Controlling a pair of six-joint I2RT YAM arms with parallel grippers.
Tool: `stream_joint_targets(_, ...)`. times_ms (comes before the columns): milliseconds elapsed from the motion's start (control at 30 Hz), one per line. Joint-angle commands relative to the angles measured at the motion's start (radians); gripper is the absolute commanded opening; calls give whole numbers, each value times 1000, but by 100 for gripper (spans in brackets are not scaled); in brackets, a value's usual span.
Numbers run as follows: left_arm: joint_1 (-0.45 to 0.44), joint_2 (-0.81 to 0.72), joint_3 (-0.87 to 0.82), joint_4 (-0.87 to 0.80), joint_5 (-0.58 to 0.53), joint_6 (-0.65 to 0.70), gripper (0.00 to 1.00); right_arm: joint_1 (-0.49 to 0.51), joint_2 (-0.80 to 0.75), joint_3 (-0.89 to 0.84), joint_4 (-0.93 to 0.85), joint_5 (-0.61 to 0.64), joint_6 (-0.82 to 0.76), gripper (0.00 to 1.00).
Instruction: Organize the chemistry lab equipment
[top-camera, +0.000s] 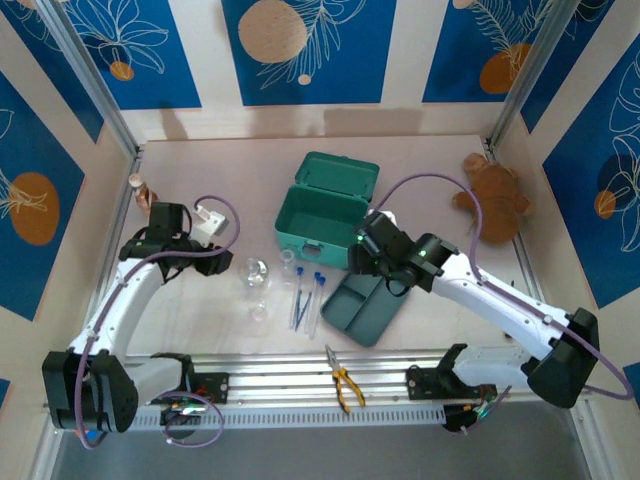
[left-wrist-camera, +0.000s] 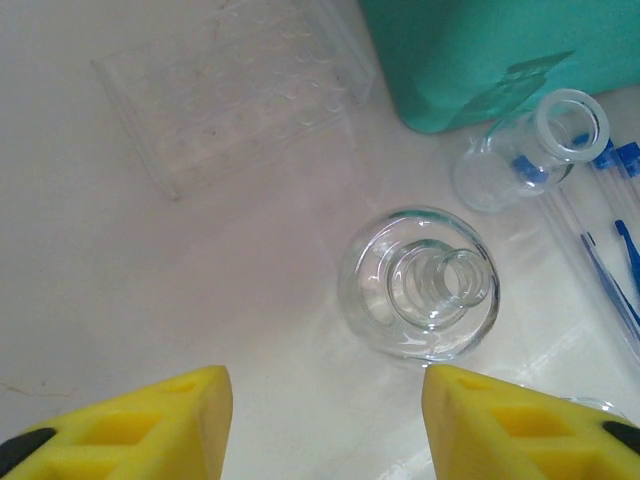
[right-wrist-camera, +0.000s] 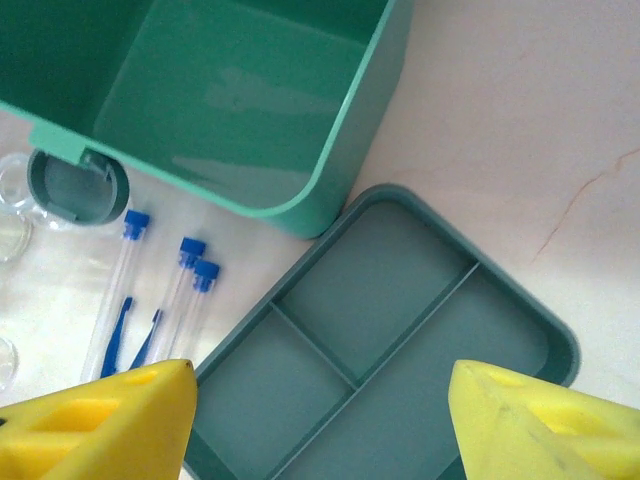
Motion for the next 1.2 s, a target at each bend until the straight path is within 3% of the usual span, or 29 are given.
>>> stream_joint_targets(0, -23, 21, 33, -33, 33, 25, 51, 34, 25, 40, -21, 21, 57, 68)
stream_joint_targets(467, -175, 132, 65, 35, -83, 27, 50, 102, 89, 49, -18, 22, 149, 67)
stream_joint_targets(1167, -303, 232, 84, 50, -146, 44, 46, 118, 93, 5, -11, 39, 225, 64)
